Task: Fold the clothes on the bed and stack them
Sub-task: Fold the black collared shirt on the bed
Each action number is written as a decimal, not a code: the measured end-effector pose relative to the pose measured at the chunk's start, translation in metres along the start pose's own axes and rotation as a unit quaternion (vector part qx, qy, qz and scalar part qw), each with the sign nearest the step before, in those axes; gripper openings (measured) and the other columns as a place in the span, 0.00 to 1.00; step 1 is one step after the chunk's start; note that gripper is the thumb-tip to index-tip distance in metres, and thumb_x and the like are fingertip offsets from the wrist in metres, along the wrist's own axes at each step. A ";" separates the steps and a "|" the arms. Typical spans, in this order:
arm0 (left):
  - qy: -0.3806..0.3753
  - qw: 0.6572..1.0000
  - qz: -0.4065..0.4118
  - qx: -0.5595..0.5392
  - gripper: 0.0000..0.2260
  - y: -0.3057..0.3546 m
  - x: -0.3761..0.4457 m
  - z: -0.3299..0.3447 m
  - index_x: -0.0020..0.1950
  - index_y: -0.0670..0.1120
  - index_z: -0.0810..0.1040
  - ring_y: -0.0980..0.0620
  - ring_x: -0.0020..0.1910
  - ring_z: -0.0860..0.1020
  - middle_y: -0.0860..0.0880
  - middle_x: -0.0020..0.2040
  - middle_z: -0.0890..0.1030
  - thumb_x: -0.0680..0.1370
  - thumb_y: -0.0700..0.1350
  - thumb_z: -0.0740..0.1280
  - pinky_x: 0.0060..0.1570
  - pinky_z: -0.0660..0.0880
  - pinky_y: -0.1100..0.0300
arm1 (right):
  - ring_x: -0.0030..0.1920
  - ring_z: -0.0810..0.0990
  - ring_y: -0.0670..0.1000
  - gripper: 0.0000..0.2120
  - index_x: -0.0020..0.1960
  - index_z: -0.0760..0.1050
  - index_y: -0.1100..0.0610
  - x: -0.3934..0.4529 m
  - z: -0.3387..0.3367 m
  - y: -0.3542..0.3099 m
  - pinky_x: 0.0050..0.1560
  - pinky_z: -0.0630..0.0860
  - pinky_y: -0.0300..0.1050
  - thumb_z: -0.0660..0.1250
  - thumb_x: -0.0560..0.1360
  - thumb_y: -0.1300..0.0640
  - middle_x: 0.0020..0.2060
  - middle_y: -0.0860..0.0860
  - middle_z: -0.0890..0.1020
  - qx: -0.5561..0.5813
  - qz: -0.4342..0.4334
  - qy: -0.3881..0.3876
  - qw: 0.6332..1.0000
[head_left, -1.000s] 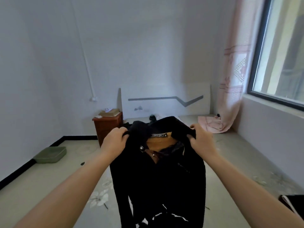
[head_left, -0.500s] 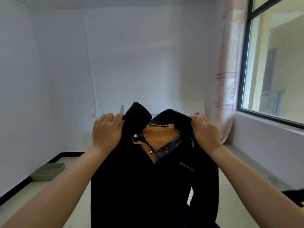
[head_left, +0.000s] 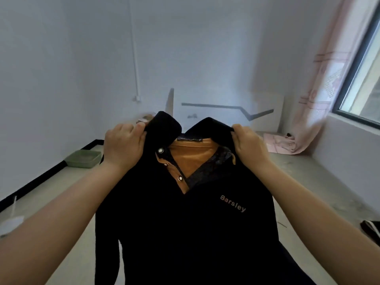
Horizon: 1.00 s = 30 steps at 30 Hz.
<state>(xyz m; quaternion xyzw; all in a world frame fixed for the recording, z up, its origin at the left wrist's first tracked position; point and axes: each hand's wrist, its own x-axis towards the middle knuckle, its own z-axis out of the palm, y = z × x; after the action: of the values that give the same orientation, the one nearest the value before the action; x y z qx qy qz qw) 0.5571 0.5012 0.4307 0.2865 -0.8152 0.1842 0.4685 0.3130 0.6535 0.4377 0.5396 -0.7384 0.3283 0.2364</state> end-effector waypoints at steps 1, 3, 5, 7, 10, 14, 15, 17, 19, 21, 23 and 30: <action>-0.023 1.000 -0.003 0.008 0.17 -0.006 -0.011 0.017 0.41 0.34 0.78 0.39 0.27 0.75 0.37 0.29 0.75 0.74 0.45 0.54 0.26 0.69 0.53 | 0.45 0.76 0.64 0.14 0.58 0.71 0.63 -0.001 0.023 0.005 0.40 0.66 0.50 0.54 0.80 0.55 0.47 0.63 0.75 -0.009 0.008 -0.026 1.000; -0.074 0.997 -0.005 0.017 0.17 -0.017 -0.037 0.054 0.41 0.35 0.77 0.39 0.26 0.75 0.37 0.29 0.75 0.74 0.45 0.54 0.25 0.69 0.54 | 0.46 0.76 0.64 0.15 0.59 0.70 0.63 -0.007 0.071 0.017 0.39 0.64 0.50 0.53 0.80 0.55 0.49 0.63 0.75 -0.021 0.025 -0.082 0.996; -0.136 0.991 -0.015 0.010 0.17 -0.026 -0.064 0.093 0.42 0.36 0.78 0.39 0.27 0.75 0.37 0.30 0.76 0.74 0.46 0.54 0.25 0.69 0.54 | 0.48 0.76 0.65 0.15 0.60 0.70 0.63 -0.018 0.122 0.031 0.42 0.67 0.53 0.53 0.80 0.55 0.50 0.64 0.75 -0.015 0.051 -0.139 0.989; -0.193 0.981 -0.028 0.006 0.18 -0.033 -0.092 0.132 0.42 0.36 0.79 0.39 0.26 0.75 0.37 0.29 0.76 0.74 0.46 0.54 0.24 0.69 0.54 | 0.49 0.76 0.65 0.14 0.58 0.70 0.64 -0.035 0.172 0.047 0.45 0.69 0.54 0.54 0.80 0.55 0.51 0.64 0.76 -0.009 0.072 -0.187 0.980; -0.270 0.961 -0.050 0.008 0.16 -0.042 -0.125 0.188 0.41 0.35 0.80 0.40 0.24 0.75 0.37 0.27 0.75 0.72 0.44 0.56 0.23 0.70 0.55 | 0.48 0.76 0.65 0.14 0.58 0.70 0.64 -0.061 0.241 0.069 0.44 0.70 0.55 0.54 0.80 0.55 0.50 0.64 0.75 -0.014 0.101 -0.249 0.963; -0.336 0.940 -0.056 0.010 0.15 -0.057 -0.157 0.256 0.38 0.37 0.80 0.42 0.22 0.74 0.40 0.25 0.74 0.71 0.44 0.58 0.21 0.69 0.58 | 0.45 0.76 0.65 0.14 0.57 0.71 0.65 -0.080 0.310 0.094 0.43 0.71 0.55 0.54 0.80 0.56 0.48 0.64 0.75 -0.013 0.130 -0.296 0.946; -0.347 0.936 -0.059 0.008 0.16 -0.061 -0.163 0.271 0.39 0.37 0.80 0.42 0.22 0.74 0.40 0.25 0.74 0.71 0.44 0.56 0.21 0.69 0.58 | 0.44 0.76 0.64 0.14 0.56 0.71 0.65 -0.080 0.324 0.099 0.42 0.71 0.55 0.55 0.80 0.56 0.47 0.64 0.75 -0.009 0.134 -0.294 0.946; -0.358 0.932 -0.061 0.001 0.16 -0.070 -0.173 0.297 0.39 0.37 0.80 0.43 0.22 0.74 0.40 0.26 0.74 0.71 0.45 0.56 0.22 0.69 0.59 | 0.41 0.75 0.64 0.13 0.55 0.72 0.65 -0.078 0.348 0.107 0.39 0.71 0.53 0.56 0.79 0.57 0.45 0.64 0.75 -0.010 0.136 -0.289 0.948; -0.359 0.931 -0.057 -0.007 0.16 -0.078 -0.180 0.323 0.38 0.37 0.80 0.43 0.22 0.73 0.40 0.26 0.73 0.71 0.44 0.56 0.22 0.68 0.59 | 0.40 0.75 0.65 0.13 0.54 0.73 0.65 -0.072 0.370 0.116 0.37 0.70 0.53 0.56 0.79 0.57 0.44 0.64 0.75 -0.021 0.136 -0.282 0.949; -0.350 0.935 -0.050 -0.021 0.14 -0.085 -0.182 0.348 0.40 0.38 0.79 0.43 0.23 0.73 0.40 0.26 0.73 0.72 0.44 0.57 0.22 0.67 0.59 | 0.40 0.75 0.66 0.13 0.54 0.73 0.66 -0.064 0.390 0.126 0.36 0.68 0.51 0.57 0.79 0.58 0.43 0.65 0.75 -0.034 0.132 -0.274 0.952; -0.328 0.944 -0.034 -0.033 0.10 -0.090 -0.177 0.376 0.44 0.42 0.75 0.44 0.23 0.73 0.41 0.27 0.73 0.72 0.45 0.57 0.23 0.67 0.60 | 0.39 0.75 0.66 0.12 0.54 0.73 0.67 -0.053 0.406 0.138 0.35 0.66 0.50 0.57 0.79 0.58 0.42 0.66 0.74 -0.047 0.136 -0.261 0.955; -0.261 0.964 0.027 -0.036 0.12 -0.104 -0.148 0.495 0.39 0.38 0.80 0.44 0.26 0.74 0.41 0.28 0.74 0.73 0.43 0.60 0.25 0.66 0.60 | 0.46 0.76 0.66 0.12 0.55 0.72 0.66 -0.009 0.473 0.198 0.41 0.70 0.56 0.57 0.79 0.58 0.47 0.66 0.75 -0.094 0.152 -0.212 0.961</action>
<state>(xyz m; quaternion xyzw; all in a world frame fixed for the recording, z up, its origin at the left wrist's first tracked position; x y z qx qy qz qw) 0.3566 0.1830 0.0610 0.2853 -0.9228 0.0857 0.2442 0.1296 0.3496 0.0681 0.4539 -0.8723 0.1676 0.0710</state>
